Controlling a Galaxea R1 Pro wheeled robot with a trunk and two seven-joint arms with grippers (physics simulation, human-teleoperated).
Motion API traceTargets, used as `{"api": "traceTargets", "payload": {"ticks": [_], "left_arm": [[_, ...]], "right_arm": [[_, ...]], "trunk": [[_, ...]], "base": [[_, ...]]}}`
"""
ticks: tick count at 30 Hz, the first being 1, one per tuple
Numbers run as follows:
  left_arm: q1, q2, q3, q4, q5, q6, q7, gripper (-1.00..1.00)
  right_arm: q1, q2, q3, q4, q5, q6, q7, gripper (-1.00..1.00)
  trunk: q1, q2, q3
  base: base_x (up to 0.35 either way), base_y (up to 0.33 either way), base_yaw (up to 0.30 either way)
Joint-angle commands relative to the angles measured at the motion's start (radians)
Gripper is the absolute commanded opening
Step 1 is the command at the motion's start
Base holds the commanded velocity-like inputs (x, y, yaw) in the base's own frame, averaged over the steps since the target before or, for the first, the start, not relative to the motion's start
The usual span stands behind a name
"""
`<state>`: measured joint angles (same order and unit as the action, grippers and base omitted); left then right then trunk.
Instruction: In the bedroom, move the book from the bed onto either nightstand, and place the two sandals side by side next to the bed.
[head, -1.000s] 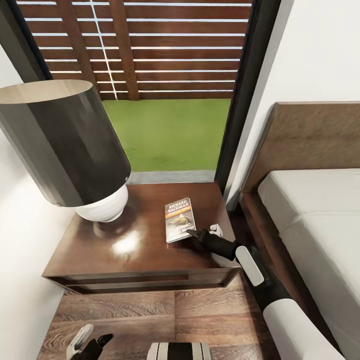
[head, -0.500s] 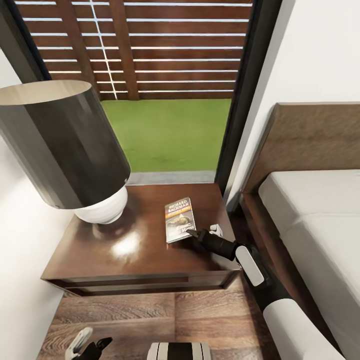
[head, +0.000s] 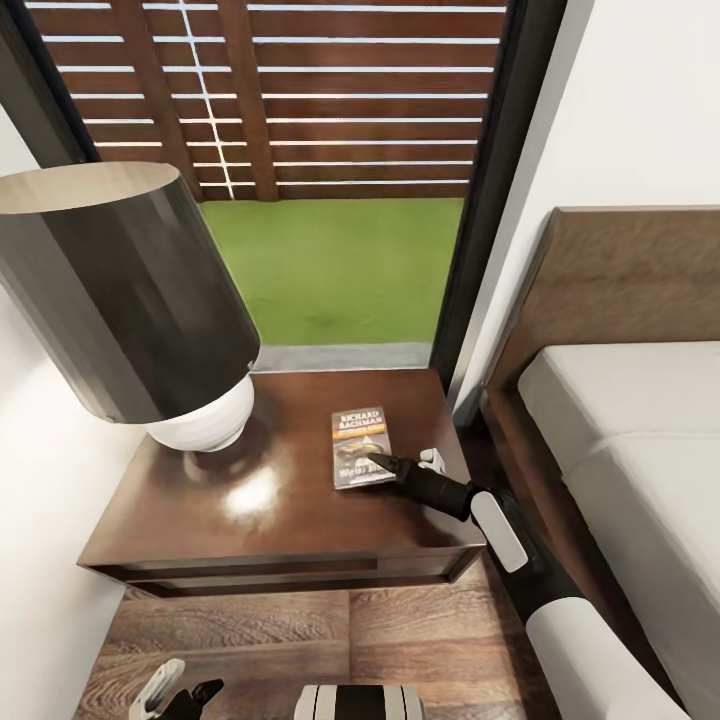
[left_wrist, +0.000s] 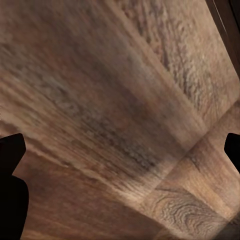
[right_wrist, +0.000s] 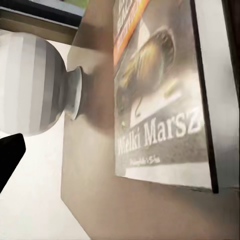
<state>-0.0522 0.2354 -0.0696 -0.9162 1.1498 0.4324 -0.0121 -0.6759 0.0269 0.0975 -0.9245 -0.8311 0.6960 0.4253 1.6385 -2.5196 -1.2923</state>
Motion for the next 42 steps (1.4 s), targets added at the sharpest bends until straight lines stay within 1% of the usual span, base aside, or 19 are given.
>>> {"api": "traceTargets", "payload": {"ticks": [1, 17, 31, 39, 42], "left_arm": [[0.0, 0.001, -0.001, 0.0, 0.003, 0.002, -0.002, 1.0], [0.0, 0.0, -0.006, -0.001, -0.001, -0.001, 0.001, 1.0], [0.0, 0.001, -0.007, 0.0, -0.002, -0.001, 0.003, 1.0], [0.0, 0.001, -0.008, -0.009, -0.001, -0.001, -0.002, 1.0], [0.0, 0.001, -0.008, -0.012, -0.001, 0.0, -0.003, 1.0]], "right_arm": [[0.0, 0.0, -0.001, -0.001, -0.005, 0.005, 0.001, 1.0], [0.0, -0.002, -0.001, -0.005, -0.005, 0.005, 0.003, 1.0], [-0.001, -0.006, -0.009, -0.007, -0.005, 0.005, 0.001, 1.0], [-0.002, -0.009, -0.013, -0.008, -0.005, 0.005, 0.0, 1.0], [-0.002, -0.013, -0.014, -0.009, -0.005, 0.004, 0.0, 1.0]], "trunk": [[0.0, 0.0, -0.001], [0.0, 0.0, -0.001], [0.0, 0.0, -0.001], [0.0, 0.0, -0.001], [-0.002, 0.0, 0.011]], "base": [[0.005, 0.0, 0.0], [-0.005, 0.0, 0.0], [-0.267, 0.0, 0.0], [-0.089, 0.0, 0.0], [-0.027, 0.0, 0.0]]}}
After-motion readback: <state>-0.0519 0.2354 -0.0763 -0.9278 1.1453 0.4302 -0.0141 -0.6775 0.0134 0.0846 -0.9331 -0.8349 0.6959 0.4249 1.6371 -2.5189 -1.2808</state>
